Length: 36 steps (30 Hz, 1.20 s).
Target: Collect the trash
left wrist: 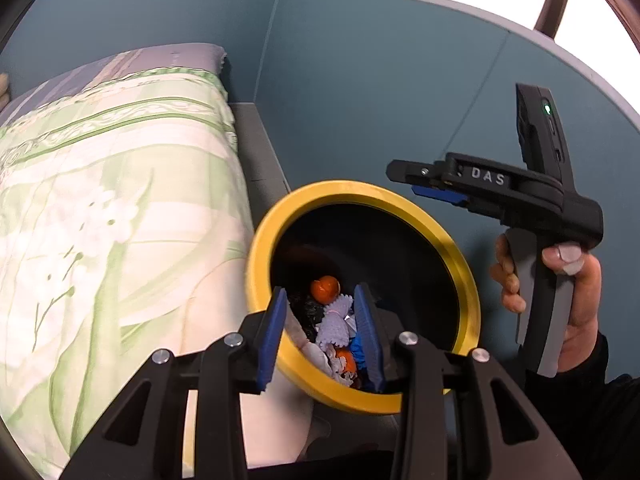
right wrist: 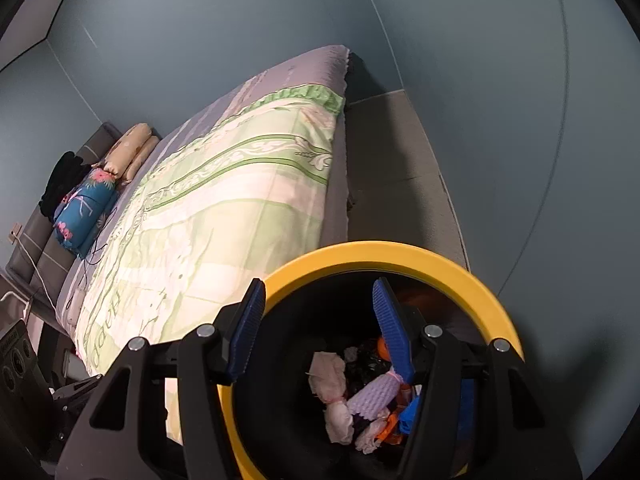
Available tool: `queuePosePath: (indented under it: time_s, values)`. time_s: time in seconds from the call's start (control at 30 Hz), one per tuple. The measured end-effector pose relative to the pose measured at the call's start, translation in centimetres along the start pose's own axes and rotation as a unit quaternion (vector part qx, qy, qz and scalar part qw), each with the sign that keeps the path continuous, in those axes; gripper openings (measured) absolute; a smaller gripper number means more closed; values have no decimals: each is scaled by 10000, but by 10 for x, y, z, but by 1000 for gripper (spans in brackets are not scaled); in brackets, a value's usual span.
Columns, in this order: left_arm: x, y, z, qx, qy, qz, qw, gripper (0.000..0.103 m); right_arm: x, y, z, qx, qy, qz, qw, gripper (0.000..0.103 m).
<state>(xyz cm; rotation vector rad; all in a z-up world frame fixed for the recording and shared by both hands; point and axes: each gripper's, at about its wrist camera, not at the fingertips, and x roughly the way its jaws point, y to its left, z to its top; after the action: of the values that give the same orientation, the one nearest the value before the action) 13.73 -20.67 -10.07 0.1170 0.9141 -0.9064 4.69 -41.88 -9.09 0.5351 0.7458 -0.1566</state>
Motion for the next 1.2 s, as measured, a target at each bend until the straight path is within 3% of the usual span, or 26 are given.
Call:
queuePosePath:
  time_s: [0.2, 0.3, 0.6, 0.63, 0.87, 0.97, 1.2]
  values:
    - [-27, 24, -5, -339, -274, 147, 9989, 33, 1, 18, 2, -164, 42, 47, 9998, 60]
    - [-47, 35, -7, -491, -481, 313, 9971, 46, 3, 30, 1, -286, 75, 90, 9995, 62]
    - [-97, 71, -25, -908, -1005, 892, 9868, 52, 4, 73, -3, -599, 71, 429, 9973, 78]
    - [-101, 74, -28, -943, -1052, 939, 9855, 57, 3, 80, -4, -647, 53, 448, 9969, 80]
    - [-148, 95, -50, -1243, -1622, 1579, 9661, 75, -4, 125, -15, -1061, -285, 572, 9923, 94]
    - [-164, 98, -56, -1315, -1845, 1781, 9576, 85, -10, 145, -21, -1285, -488, 528, 9891, 94]
    - [-201, 93, -75, -1423, -2416, 2218, 9339, 95, -30, 187, -42, -1628, -975, 549, 9803, 95]
